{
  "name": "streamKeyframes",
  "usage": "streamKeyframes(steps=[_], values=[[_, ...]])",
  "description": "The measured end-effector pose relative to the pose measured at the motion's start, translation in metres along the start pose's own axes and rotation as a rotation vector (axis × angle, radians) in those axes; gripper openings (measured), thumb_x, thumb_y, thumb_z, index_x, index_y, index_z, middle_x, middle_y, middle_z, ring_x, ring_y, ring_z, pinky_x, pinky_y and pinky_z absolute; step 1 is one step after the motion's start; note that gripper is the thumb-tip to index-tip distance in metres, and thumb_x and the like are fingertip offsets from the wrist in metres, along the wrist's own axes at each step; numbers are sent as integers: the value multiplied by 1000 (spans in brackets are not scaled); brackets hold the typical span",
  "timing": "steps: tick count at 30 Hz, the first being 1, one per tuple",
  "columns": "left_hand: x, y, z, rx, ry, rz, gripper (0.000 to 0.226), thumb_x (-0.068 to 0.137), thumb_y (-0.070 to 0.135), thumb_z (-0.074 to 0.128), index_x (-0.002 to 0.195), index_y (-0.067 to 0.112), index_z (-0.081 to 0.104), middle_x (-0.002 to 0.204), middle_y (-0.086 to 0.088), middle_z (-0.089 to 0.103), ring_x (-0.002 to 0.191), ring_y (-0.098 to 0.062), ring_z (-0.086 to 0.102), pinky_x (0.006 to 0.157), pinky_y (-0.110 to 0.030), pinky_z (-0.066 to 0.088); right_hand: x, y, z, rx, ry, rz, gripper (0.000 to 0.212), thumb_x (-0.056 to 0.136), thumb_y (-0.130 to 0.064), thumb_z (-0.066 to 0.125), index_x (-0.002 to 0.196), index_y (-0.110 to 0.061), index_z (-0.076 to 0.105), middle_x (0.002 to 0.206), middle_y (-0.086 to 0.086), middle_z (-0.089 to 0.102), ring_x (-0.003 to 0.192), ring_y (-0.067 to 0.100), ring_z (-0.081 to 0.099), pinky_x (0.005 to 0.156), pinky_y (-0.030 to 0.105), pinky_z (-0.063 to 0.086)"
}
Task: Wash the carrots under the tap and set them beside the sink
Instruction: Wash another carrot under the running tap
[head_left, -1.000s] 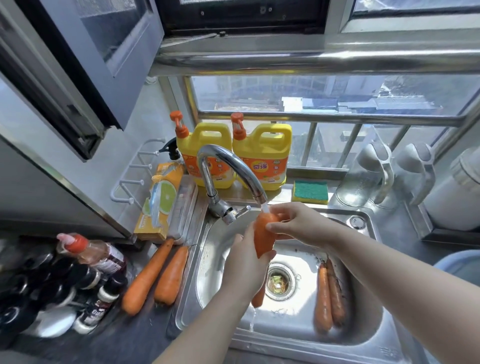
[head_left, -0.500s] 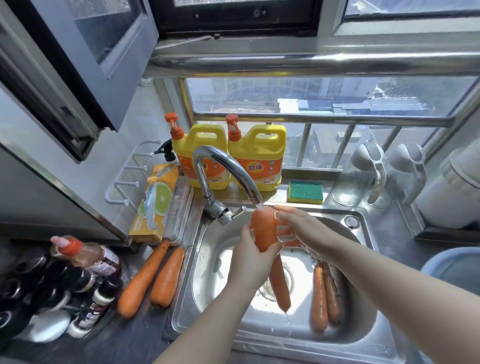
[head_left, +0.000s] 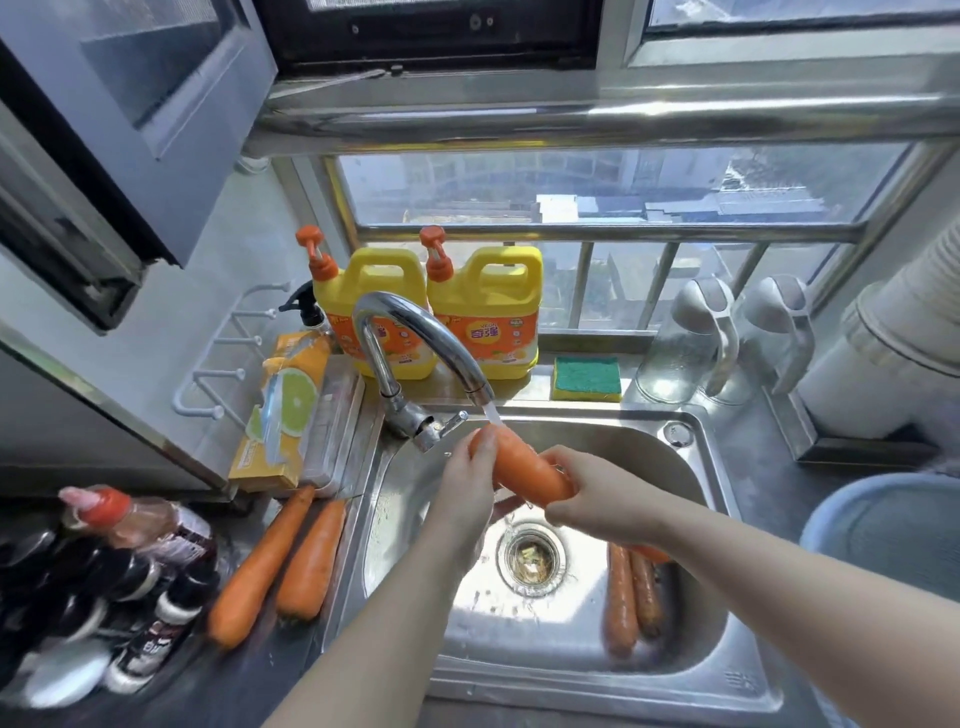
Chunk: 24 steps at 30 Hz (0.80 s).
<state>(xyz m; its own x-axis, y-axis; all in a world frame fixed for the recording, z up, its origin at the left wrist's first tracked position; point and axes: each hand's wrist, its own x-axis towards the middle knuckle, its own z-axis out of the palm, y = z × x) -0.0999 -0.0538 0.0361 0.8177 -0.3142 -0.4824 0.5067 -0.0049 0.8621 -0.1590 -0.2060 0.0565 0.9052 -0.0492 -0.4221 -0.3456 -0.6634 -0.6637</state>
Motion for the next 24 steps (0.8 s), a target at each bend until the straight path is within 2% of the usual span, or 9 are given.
streamKeyframes(steps=[3, 4, 10, 13, 17, 21, 24], values=[[1, 5, 1, -97, -53, -2, 27, 107, 33, 41, 121, 19, 59, 131, -18, 58, 121, -32, 59, 96, -48, 55, 3, 1, 2, -88, 48, -8, 43, 80, -36, 78, 116, -27, 57, 102, -5, 66, 88, 13, 62, 73, 28, 47], [2, 6, -1, -125, -85, -18, 26, 107, 31, 41, 120, 19, 60, 133, -20, 57, 122, -33, 58, 97, -48, 55, 3, 1, 1, -98, 50, -7, 41, 80, -38, 79, 113, -26, 58, 101, -5, 66, 87, 13, 62, 73, 28, 47], [1, 18, -22, -120, -270, -105, 36, 107, 16, 42, 143, 11, 46, 139, -21, 53, 129, -36, 56, 102, -44, 53, 1, -3, -15, -117, -79, -23, 35, 84, -29, 77, 114, -18, 61, 79, -10, 58, 62, 2, 52, 54, 18, 37], [1, 23, -31, -48, -313, -107, 31, 108, 12, 38, 136, 12, 51, 135, -21, 57, 126, -33, 59, 97, -37, 56, 2, -7, -16, -100, -125, -16, 33, 84, -27, 76, 113, -19, 61, 80, -6, 61, 63, 7, 56, 56, 21, 41], [1, 26, -23, 9, -243, -58, 25, 109, 18, 39, 123, 16, 60, 132, -24, 58, 120, -37, 62, 86, -37, 61, 4, -12, -11, -168, -71, -5, 33, 82, -24, 73, 112, -17, 60, 83, -5, 61, 65, 10, 55, 52, 21, 39], [9, 17, -3, 8, -4, 5, 26, 105, 40, 48, 114, 21, 63, 127, -24, 58, 108, -38, 66, 78, -48, 62, 6, -17, -7, -249, 23, -2, 32, 81, -25, 71, 109, -18, 58, 90, -3, 62, 73, 17, 58, 54, 25, 40], [12, 17, 5, -173, 59, -32, 23, 104, 36, 52, 112, 17, 62, 123, -23, 58, 110, -38, 64, 85, -57, 58, 7, -18, -7, -313, 72, -36, 36, 81, -30, 72, 111, -19, 55, 98, -1, 65, 81, 20, 62, 63, 28, 44]])
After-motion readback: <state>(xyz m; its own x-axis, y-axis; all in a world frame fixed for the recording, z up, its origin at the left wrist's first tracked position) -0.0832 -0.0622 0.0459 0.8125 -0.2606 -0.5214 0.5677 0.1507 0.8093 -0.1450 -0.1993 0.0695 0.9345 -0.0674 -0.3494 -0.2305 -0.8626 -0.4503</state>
